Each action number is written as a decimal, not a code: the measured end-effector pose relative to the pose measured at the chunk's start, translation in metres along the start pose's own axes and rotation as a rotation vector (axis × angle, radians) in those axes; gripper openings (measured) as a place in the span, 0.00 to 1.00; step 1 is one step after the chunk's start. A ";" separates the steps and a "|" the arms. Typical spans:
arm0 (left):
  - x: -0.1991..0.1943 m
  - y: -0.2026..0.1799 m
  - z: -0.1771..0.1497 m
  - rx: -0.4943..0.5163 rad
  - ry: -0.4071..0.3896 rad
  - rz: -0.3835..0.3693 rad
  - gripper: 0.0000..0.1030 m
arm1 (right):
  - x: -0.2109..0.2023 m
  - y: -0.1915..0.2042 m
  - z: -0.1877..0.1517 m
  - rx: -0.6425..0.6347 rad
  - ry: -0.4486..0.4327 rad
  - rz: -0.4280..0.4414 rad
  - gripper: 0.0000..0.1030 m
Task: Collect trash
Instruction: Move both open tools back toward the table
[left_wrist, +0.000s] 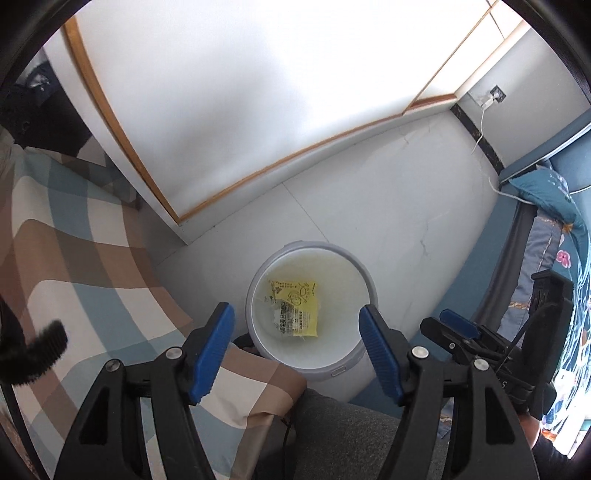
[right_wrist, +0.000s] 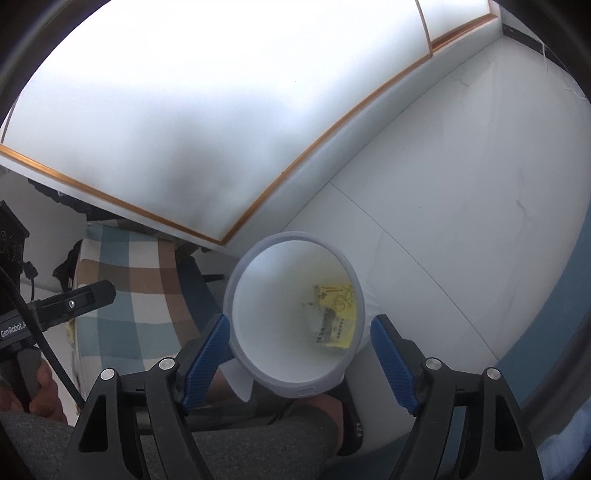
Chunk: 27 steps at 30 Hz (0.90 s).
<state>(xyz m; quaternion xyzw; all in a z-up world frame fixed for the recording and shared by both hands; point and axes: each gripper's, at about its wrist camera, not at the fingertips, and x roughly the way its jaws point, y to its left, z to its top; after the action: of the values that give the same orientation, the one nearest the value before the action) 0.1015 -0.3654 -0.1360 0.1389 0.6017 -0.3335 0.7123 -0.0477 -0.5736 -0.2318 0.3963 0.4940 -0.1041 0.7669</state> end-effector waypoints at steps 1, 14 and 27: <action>-0.011 0.001 -0.001 -0.006 -0.038 0.018 0.64 | -0.004 0.003 0.000 -0.007 -0.008 0.005 0.78; -0.160 0.045 -0.045 -0.205 -0.502 0.152 0.79 | -0.097 0.098 0.009 -0.199 -0.205 0.048 0.82; -0.250 0.126 -0.121 -0.393 -0.738 0.258 0.91 | -0.165 0.258 -0.026 -0.487 -0.384 0.182 0.91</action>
<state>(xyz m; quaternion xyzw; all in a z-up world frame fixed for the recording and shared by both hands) 0.0765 -0.1230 0.0477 -0.0536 0.3367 -0.1481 0.9283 -0.0044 -0.4217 0.0318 0.2166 0.3133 0.0132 0.9245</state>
